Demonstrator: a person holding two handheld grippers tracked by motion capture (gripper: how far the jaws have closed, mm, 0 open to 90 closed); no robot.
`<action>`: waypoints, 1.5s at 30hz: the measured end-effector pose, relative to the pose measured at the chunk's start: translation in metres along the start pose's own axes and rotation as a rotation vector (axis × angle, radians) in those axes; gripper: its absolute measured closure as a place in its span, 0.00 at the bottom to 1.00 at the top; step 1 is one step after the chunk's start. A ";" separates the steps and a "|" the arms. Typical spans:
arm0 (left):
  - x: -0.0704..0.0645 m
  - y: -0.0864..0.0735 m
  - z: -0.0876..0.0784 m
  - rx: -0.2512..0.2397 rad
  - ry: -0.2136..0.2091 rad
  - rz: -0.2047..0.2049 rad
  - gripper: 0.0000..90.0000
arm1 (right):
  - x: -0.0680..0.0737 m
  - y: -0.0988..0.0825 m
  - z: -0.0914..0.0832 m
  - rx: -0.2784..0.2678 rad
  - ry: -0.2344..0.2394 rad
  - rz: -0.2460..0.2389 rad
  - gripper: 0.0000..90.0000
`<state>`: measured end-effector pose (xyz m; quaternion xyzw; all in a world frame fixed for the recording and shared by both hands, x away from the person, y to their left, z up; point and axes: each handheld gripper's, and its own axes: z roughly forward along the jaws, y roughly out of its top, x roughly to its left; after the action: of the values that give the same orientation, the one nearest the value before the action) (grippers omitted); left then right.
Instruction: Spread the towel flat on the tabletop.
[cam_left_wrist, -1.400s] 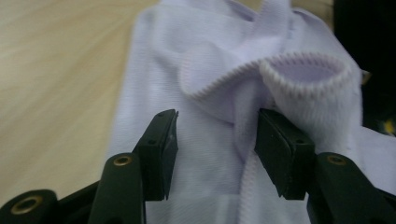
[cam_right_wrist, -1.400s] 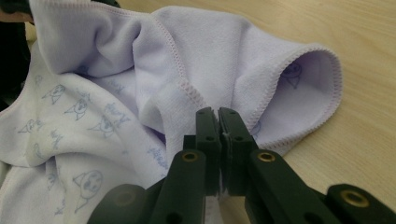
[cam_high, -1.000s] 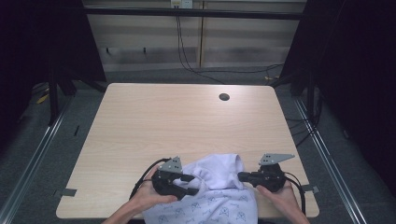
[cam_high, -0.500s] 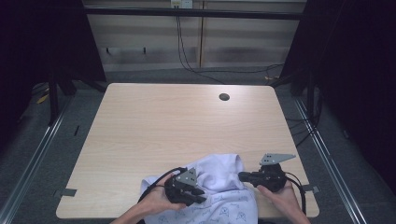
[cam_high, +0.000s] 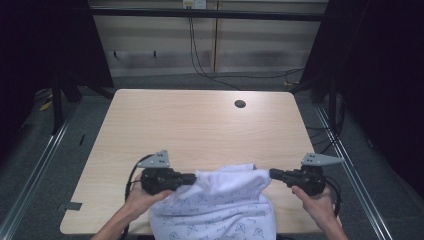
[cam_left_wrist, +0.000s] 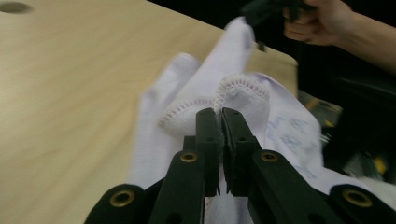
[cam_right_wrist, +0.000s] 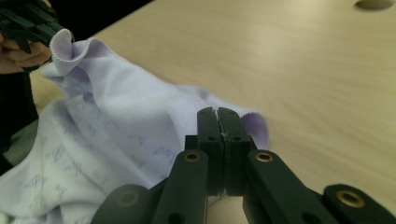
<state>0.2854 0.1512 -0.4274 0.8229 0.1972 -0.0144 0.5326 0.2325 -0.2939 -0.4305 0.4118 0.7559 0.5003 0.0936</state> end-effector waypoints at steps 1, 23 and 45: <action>0.008 0.004 -0.013 -0.040 0.042 -0.017 0.96 | -0.004 0.008 -0.007 -0.045 -0.003 0.006 0.98; 0.042 0.051 -0.086 -0.333 0.163 -0.087 0.98 | 0.000 0.113 -0.002 -0.179 -0.020 -0.113 0.99; 0.133 0.112 -0.087 -0.258 0.505 -0.145 0.90 | -0.075 0.198 0.028 -0.246 -0.150 -0.047 0.98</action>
<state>0.4295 0.2294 -0.3227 0.7097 0.3821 0.1778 0.5645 0.4009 -0.2971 -0.2989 0.4157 0.6893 0.5545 0.2113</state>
